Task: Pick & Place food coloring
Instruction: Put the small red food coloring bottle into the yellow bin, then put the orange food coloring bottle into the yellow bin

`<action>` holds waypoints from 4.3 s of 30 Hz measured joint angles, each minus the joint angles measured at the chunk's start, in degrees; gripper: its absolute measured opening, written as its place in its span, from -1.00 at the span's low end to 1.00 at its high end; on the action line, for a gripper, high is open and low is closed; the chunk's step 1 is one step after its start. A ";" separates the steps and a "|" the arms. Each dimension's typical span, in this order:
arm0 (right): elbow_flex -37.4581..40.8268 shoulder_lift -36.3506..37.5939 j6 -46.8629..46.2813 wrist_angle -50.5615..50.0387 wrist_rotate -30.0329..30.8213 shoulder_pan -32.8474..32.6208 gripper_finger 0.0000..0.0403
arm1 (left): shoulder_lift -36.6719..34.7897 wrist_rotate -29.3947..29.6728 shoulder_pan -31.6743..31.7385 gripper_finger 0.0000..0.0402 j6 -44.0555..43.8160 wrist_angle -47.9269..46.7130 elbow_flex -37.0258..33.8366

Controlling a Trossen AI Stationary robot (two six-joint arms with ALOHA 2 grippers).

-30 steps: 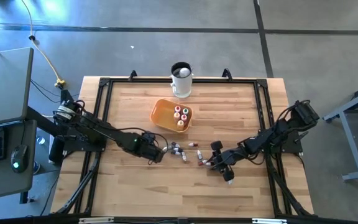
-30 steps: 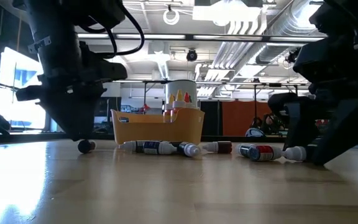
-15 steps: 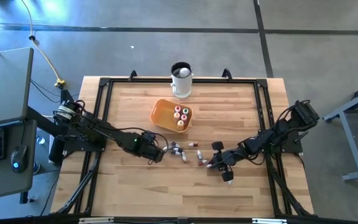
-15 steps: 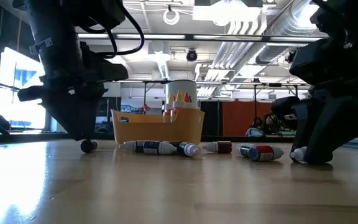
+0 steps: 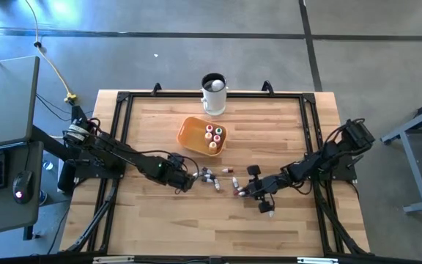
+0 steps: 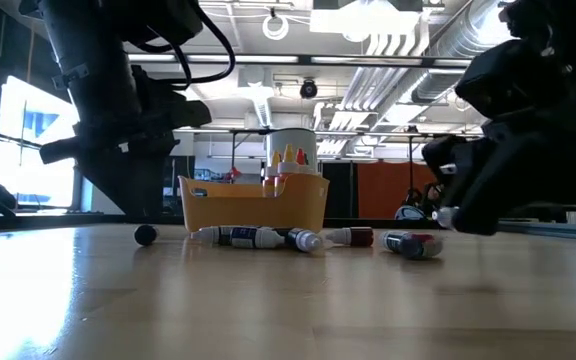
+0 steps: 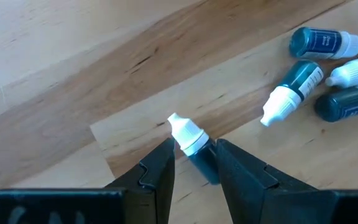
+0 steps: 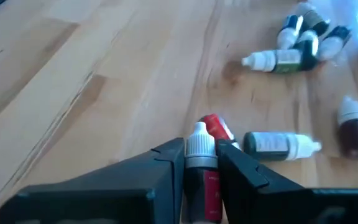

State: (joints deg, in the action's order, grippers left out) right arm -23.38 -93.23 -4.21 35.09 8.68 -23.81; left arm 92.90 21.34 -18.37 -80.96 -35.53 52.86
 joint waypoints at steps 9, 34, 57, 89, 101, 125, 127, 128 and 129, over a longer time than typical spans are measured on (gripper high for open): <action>-4.44 0.02 4.38 13.38 1.06 3.28 -0.60 | 0.00 -0.01 0.00 -0.42 4.72 -0.34 0.00; -55.77 -16.73 13.33 -39.49 -10.15 35.49 -0.60 | -1.68 4.14 -5.55 -0.42 12.33 -2.21 3.10; -79.52 -28.48 23.74 -69.92 1.13 31.91 -0.17 | -1.68 7.74 -7.54 -0.42 9.87 -11.41 3.06; -70.75 -28.20 -4.80 -103.92 0.29 4.74 -0.17 | -1.68 8.75 -9.77 -0.42 8.48 -11.98 3.06; -61.65 -27.86 6.13 -93.26 -0.84 0.76 -0.17 | -1.68 9.26 -9.77 -0.42 8.45 -9.67 3.06; -66.69 -28.30 -15.51 -94.20 -2.36 4.44 -0.17 | -1.68 9.05 -9.77 -0.42 8.52 -7.58 3.06; -66.69 -28.30 -17.87 -94.26 -4.06 4.95 -0.17 | -1.68 8.78 -9.77 -0.42 8.52 -7.58 3.06; -66.69 -28.30 -18.63 -94.05 -4.54 5.15 -0.17 | -1.68 8.56 -9.77 -0.42 8.54 -7.58 3.06; -66.69 -28.30 -19.36 -93.77 -4.80 5.29 -0.17 | -1.68 8.28 -9.77 -0.42 8.56 -7.56 3.06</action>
State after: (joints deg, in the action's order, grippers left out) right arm -90.06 -121.54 -23.57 -58.69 3.89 -18.52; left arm 91.22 29.62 -28.14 -72.40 -43.09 55.92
